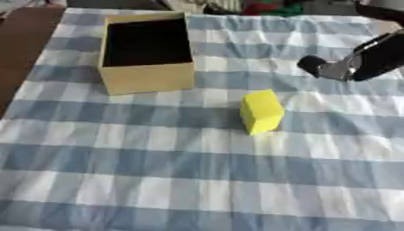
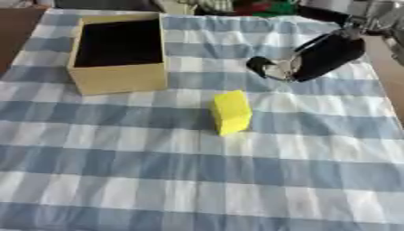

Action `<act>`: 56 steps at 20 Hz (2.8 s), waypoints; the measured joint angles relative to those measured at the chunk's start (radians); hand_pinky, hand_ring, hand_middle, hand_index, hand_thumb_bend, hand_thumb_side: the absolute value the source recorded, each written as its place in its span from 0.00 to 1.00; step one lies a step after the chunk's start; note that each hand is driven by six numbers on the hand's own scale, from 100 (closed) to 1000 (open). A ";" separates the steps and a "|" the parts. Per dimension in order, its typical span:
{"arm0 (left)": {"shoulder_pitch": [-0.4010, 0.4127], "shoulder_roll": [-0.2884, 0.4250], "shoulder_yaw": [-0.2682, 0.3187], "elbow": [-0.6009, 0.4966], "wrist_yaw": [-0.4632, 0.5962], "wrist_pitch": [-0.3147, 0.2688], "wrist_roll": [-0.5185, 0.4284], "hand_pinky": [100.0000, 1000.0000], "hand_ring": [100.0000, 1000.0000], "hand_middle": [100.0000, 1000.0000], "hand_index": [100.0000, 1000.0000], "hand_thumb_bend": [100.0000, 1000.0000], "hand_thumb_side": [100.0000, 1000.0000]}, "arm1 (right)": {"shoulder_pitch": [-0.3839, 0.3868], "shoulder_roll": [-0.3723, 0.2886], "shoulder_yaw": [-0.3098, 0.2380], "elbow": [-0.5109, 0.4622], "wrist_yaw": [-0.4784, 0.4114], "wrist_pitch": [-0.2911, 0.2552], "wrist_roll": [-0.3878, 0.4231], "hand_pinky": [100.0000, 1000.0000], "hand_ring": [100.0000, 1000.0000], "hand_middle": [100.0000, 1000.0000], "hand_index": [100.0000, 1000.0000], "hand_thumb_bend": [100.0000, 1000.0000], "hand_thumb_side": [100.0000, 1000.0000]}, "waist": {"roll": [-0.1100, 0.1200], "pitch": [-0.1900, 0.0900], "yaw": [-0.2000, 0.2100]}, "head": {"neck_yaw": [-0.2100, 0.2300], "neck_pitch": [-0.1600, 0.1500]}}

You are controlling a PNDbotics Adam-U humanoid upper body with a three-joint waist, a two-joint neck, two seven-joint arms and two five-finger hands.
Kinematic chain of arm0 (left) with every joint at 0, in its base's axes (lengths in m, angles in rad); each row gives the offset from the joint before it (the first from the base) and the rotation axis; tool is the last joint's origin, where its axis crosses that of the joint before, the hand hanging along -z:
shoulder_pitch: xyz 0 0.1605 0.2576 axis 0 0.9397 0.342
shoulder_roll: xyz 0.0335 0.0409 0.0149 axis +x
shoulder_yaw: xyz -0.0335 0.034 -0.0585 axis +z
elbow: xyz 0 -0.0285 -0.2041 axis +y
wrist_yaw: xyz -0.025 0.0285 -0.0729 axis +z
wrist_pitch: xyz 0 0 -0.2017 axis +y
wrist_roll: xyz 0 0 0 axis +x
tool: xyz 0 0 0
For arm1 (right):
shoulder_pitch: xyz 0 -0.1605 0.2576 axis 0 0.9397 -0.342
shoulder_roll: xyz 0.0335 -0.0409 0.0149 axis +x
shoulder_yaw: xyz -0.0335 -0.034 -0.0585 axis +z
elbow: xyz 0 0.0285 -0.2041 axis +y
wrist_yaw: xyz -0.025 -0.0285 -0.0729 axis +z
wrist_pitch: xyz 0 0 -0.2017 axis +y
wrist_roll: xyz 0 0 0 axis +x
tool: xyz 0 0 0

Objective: Pick up objects on the table and place them in the box.

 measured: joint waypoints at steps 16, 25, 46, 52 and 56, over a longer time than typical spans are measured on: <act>-0.003 0.000 -0.005 0.000 0.003 -0.001 -0.008 0.95 0.66 0.47 0.69 0.00 0.15 | -0.034 -0.004 0.070 0.000 -0.016 0.063 0.199 1.00 1.00 0.92 1.00 0.32 0.34 | -0.001 0.007 0.005 | -0.001 -0.001; -0.003 0.000 -0.005 0.000 0.003 0.000 -0.012 0.95 0.66 0.47 0.69 0.00 0.15 | -0.067 0.009 0.128 0.000 0.047 0.122 0.243 0.98 1.00 0.88 0.99 0.35 0.30 | -0.001 0.010 -0.001 | -0.001 -0.003; -0.009 -0.001 -0.006 0.000 0.005 0.004 -0.020 0.95 0.66 0.46 0.69 0.00 0.15 | -0.163 0.164 0.249 0.173 0.218 0.158 0.302 1.00 1.00 0.93 1.00 0.49 0.14 | -0.004 0.026 0.005 | -0.007 -0.011; -0.009 -0.001 -0.006 0.000 0.007 0.004 -0.020 0.95 0.66 0.46 0.69 0.00 0.15 | -0.171 0.191 0.258 0.239 0.254 0.141 0.302 1.00 1.00 0.94 1.00 0.50 0.15 | -0.004 0.033 0.005 | -0.007 -0.019; -0.009 -0.001 -0.006 0.000 0.007 0.004 -0.020 0.95 0.66 0.46 0.69 0.00 0.15 | -0.171 0.201 0.260 0.283 0.262 0.125 0.304 1.00 1.00 0.94 1.00 0.49 0.18 | -0.004 0.036 0.005 | -0.008 -0.019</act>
